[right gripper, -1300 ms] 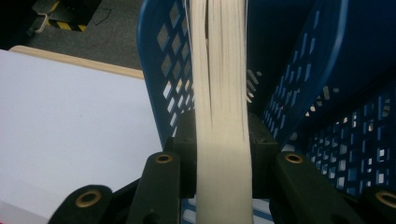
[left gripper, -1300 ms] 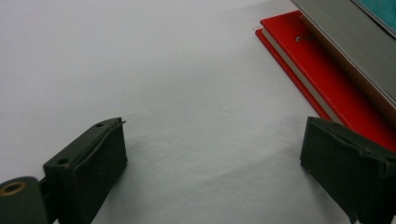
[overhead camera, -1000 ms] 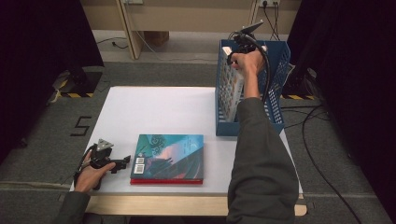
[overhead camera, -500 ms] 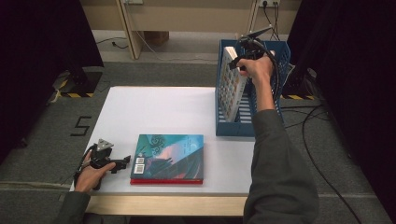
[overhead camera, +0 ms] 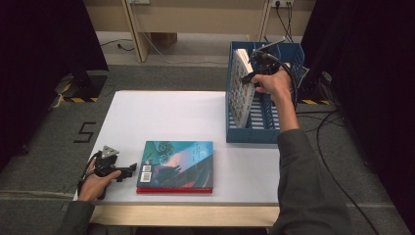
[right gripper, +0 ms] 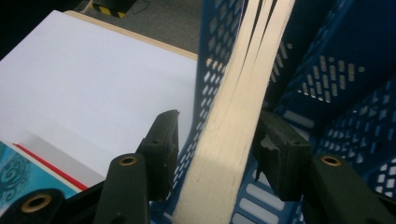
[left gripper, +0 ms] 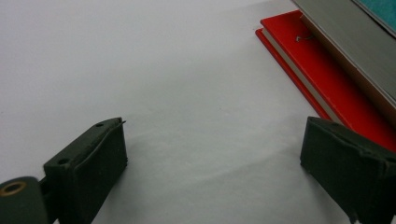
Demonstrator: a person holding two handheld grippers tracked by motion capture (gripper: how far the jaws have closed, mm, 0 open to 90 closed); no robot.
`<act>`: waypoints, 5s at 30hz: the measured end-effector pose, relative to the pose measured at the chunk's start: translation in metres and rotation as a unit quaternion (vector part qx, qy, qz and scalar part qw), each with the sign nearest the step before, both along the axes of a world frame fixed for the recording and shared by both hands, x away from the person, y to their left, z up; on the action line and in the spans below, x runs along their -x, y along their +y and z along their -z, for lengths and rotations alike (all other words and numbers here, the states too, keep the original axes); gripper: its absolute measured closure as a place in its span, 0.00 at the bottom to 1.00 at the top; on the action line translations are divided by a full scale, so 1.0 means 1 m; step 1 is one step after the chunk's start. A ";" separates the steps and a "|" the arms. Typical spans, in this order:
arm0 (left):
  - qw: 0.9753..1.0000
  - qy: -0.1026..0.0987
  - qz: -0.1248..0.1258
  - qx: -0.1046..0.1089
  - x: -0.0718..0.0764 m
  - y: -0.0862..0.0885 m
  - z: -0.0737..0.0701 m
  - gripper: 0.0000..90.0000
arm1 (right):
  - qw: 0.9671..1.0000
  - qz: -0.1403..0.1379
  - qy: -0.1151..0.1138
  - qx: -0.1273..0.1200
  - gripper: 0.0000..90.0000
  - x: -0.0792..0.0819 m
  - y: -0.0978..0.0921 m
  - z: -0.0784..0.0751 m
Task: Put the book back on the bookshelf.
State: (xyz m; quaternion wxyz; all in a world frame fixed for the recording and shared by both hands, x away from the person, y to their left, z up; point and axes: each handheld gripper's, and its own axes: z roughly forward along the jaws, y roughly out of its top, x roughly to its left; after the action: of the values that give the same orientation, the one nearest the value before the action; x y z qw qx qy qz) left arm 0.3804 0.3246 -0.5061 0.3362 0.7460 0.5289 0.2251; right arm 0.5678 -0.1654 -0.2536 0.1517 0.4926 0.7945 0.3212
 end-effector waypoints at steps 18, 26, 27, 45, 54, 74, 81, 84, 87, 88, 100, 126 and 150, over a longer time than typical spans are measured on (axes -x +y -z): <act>1.000 -0.001 0.000 0.000 0.000 0.000 0.000 0.07 | 0.999 -0.035 -0.006 0.001 0.56 0.004 0.025 0.008; 1.000 -0.001 -0.001 0.001 0.000 0.000 0.000 0.07 | 0.999 -0.043 -0.011 -0.005 0.54 0.009 0.028 0.010; 1.000 -0.001 0.000 0.000 0.000 0.000 0.000 0.07 | 0.999 -0.045 -0.011 -0.006 0.54 0.009 0.028 0.011; 1.000 -0.001 -0.001 0.001 0.000 0.000 0.000 0.07 | 0.998 -0.064 -0.003 -0.004 0.54 0.022 0.019 0.031; 1.000 -0.001 0.000 0.000 0.000 0.000 0.000 0.07 | 0.999 -0.055 0.000 0.001 0.62 0.019 0.020 0.038; 1.000 -0.001 0.000 0.001 0.000 0.000 0.000 0.07 | 1.000 -0.019 0.000 -0.014 0.58 0.012 0.008 0.036; 1.000 -0.001 0.000 0.001 0.000 0.000 0.000 0.07 | 1.000 -0.003 0.016 -0.014 0.51 0.012 0.003 0.049; 1.000 -0.001 0.000 0.000 0.000 0.000 0.000 0.07 | 1.000 0.013 0.013 -0.022 0.51 0.009 0.000 0.054; 1.000 0.000 0.000 0.000 0.000 0.000 0.000 0.07 | 1.000 0.024 -0.003 -0.012 0.65 0.010 -0.001 0.057; 1.000 0.000 0.000 0.000 0.000 0.000 0.000 0.07 | 1.000 0.023 -0.007 -0.013 0.67 0.010 -0.002 0.057; 1.000 -0.001 -0.001 0.000 0.000 0.000 0.000 0.07 | 0.998 -0.020 -0.013 -0.053 0.74 0.029 -0.001 0.062; 1.000 -0.001 0.000 0.000 0.000 0.000 0.000 0.07 | 0.998 0.028 -0.039 -0.051 0.61 0.008 0.035 0.062; 1.000 -0.001 0.000 0.000 0.000 0.000 0.000 0.07 | 0.998 -0.012 -0.055 0.003 0.72 0.017 0.038 0.057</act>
State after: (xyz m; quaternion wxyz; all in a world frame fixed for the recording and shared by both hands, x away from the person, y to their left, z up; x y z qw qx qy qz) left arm 0.3804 0.3245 -0.5062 0.3366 0.7457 0.5289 0.2255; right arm 0.5508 -0.1276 -0.3109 0.1930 0.4644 0.7914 0.3475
